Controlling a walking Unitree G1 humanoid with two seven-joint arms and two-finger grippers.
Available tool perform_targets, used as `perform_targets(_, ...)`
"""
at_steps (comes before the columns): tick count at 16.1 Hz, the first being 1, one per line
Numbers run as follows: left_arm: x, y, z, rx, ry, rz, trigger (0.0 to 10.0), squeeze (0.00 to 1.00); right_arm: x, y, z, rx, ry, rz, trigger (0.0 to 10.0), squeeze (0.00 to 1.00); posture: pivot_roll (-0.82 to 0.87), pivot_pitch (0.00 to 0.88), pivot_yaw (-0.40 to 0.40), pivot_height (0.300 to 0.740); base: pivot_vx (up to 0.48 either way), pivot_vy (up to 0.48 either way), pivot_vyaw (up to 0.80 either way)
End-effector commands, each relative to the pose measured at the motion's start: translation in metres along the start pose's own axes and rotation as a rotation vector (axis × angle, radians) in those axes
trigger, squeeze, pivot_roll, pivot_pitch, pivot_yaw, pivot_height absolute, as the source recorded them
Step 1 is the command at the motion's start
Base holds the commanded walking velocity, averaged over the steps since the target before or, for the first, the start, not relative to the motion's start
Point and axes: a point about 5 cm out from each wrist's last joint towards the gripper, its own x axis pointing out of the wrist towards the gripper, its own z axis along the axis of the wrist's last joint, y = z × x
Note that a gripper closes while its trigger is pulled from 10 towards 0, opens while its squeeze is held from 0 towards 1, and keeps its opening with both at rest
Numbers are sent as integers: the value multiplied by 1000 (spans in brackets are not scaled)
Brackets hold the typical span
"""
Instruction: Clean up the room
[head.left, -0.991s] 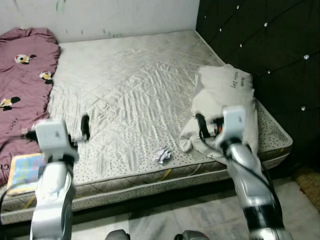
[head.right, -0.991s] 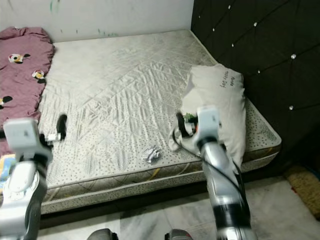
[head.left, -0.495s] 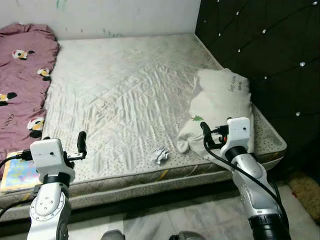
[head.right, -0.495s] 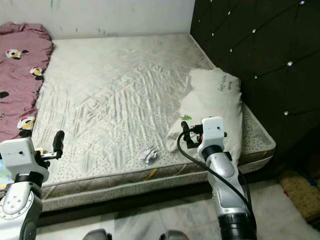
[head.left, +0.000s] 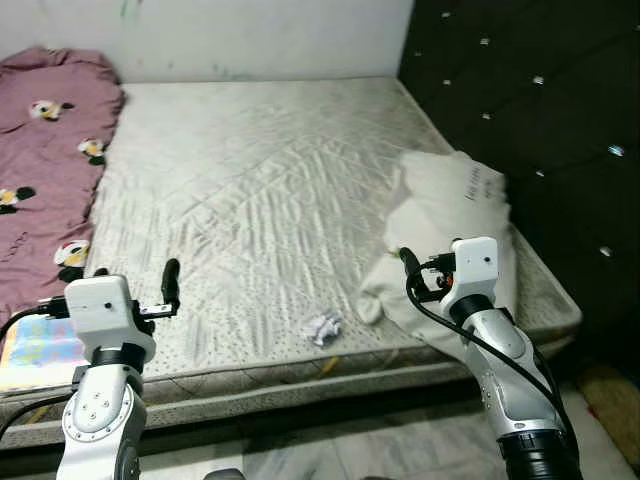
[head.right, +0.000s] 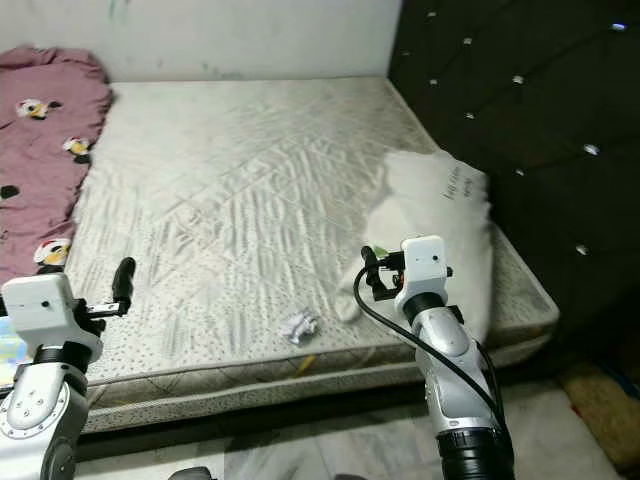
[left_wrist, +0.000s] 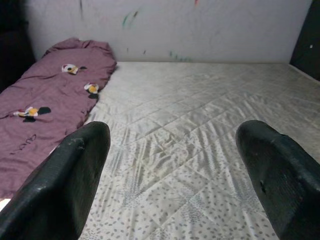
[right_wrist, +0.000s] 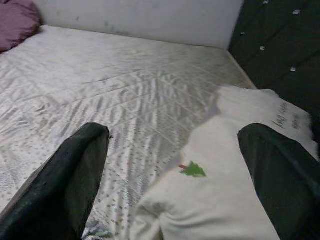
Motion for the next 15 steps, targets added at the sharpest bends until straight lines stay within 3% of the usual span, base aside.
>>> perform_targets(1,2,-3,3,-5,-16,-15,10000,0,2,-1,5,-9,-14,2,10000,0,25,0,-47,740,356,0,0)
perform_targets(6,3,-7,1,3,-3,-26,10000,0,3,-3,5,-24,-15,1,10000,0,27,0,-46,740,309,0,0)
perform_targets(12,3,-11,1,-40,-7,-27,10000,0,3,-3,3,-22,-9,2,10000,0,27,0,-47,740,0,0,0)
perform_targets(15,3,-8,1,-6,1,10,10000,0,3,-3,4,-24,-1,-1,10000,0,26,0,-53,740,0,0,-675)
